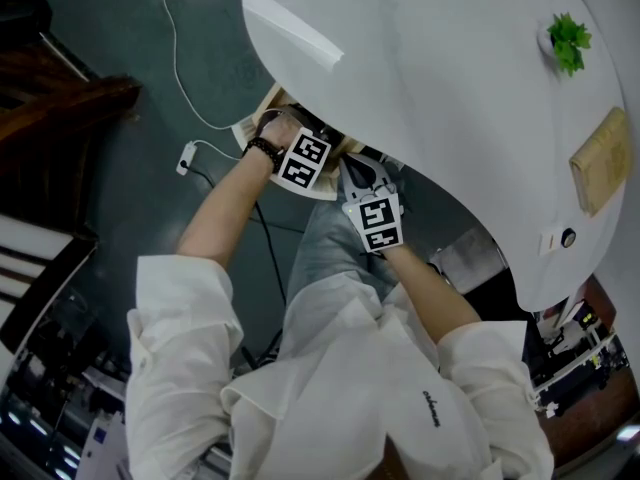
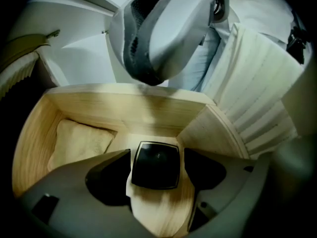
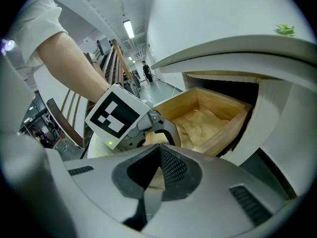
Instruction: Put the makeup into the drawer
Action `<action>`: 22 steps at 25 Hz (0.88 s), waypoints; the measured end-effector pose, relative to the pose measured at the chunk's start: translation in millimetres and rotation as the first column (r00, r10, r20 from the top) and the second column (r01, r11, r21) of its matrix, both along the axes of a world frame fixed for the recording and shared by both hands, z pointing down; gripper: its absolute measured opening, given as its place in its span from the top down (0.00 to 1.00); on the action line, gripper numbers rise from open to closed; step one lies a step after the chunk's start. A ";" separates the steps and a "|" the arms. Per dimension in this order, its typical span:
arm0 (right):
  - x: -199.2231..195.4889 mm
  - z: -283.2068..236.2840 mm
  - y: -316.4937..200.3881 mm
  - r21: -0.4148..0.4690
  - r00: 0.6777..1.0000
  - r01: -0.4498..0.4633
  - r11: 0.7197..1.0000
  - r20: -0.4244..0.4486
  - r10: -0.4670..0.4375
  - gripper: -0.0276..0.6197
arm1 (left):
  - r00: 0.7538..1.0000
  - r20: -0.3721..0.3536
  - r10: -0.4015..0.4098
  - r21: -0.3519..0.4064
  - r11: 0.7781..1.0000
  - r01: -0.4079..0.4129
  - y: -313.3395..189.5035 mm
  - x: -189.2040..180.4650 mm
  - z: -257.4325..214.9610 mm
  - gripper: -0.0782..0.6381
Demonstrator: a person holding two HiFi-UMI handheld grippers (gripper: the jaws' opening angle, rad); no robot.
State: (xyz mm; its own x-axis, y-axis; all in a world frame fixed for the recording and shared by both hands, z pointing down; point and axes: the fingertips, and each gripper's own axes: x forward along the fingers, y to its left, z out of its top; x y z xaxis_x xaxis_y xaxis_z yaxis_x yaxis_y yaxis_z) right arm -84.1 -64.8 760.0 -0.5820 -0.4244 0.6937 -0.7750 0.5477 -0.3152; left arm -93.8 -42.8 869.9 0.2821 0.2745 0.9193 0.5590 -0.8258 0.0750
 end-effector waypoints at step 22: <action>87.3 -230.3 -30.8 0.273 0.971 -0.195 0.942 0.190 0.146 0.93 | 0.739 -0.572 -0.355 -0.069 0.919 0.388 -20.5 87.2 -311.2 0.86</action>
